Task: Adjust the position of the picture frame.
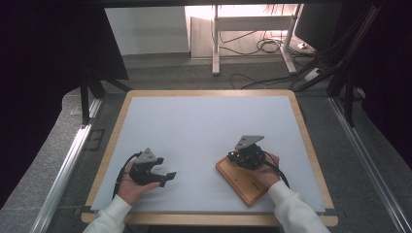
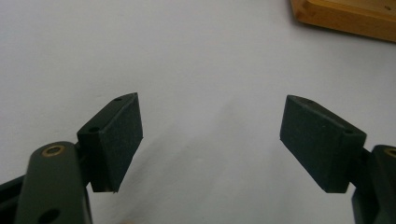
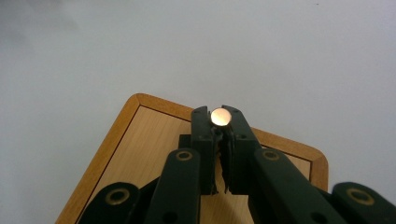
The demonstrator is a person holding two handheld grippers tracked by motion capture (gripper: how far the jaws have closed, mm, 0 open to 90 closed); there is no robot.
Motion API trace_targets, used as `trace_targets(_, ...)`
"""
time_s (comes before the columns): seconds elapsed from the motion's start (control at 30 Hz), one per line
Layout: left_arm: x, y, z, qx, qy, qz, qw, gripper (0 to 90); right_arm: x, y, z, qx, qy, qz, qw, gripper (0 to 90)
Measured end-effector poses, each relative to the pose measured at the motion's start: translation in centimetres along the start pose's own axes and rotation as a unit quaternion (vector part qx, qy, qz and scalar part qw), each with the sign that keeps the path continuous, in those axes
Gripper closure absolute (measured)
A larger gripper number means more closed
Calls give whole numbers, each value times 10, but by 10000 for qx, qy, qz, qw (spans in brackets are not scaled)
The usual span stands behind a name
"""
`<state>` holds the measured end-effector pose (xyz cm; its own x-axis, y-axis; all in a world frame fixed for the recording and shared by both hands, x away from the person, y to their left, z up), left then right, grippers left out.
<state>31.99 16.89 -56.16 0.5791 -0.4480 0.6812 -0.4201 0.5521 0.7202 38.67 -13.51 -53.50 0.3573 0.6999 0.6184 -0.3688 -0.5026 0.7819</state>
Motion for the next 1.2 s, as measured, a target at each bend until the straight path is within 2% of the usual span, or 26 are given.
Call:
trace_targets(0.07, 0, 0, 0, 3, -1, -1, 10000, 211, 0, 1, 1, -23, -25, 22, 10000, 856)
trace_targets(0.27, 0, -1, 0, 0, -7, -17, 10000, 211, 0, 0, 2, 140, -79, 3, 9999, 855)
trace_targets(0.43, 0, -1, 0, -2, -18, -28, 10000, 211, 0, -3, 1, 239, -30, -90, 9997, 855)
trace_targets(0.7, 0, -1, 0, -8, -17, -28, 10000, 212, 1, -4, 6, 97, -157, -112, 9998, 854)
trace_targets(0.83, 0, -1, 0, -6, -53, -44, 10000, 212, 10, 0, 3, -31, -144, 15, 9999, 855)
trace_targets(1.1, 0, 1, 0, -13, -60, -5, 10000, 212, 38, -3, -11, -66, 111, 187, 9997, 855)
trace_targets(1.2, 0, 2, 0, -12, -47, 8, 10000, 212, 47, -6, -15, -58, 130, 241, 9996, 855)
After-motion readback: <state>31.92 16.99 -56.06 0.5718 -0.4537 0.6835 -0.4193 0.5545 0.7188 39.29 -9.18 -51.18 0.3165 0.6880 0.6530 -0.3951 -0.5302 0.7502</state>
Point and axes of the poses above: each handheld gripper's, and its own axes: y roughly backward along the jaws, x roughly out of its top, z roughly to its right, the point moved 5 cm from there along -y, roughly forward along the jaws, and after that the axes turned 7 degrees about -z, right-handed, at the moved point
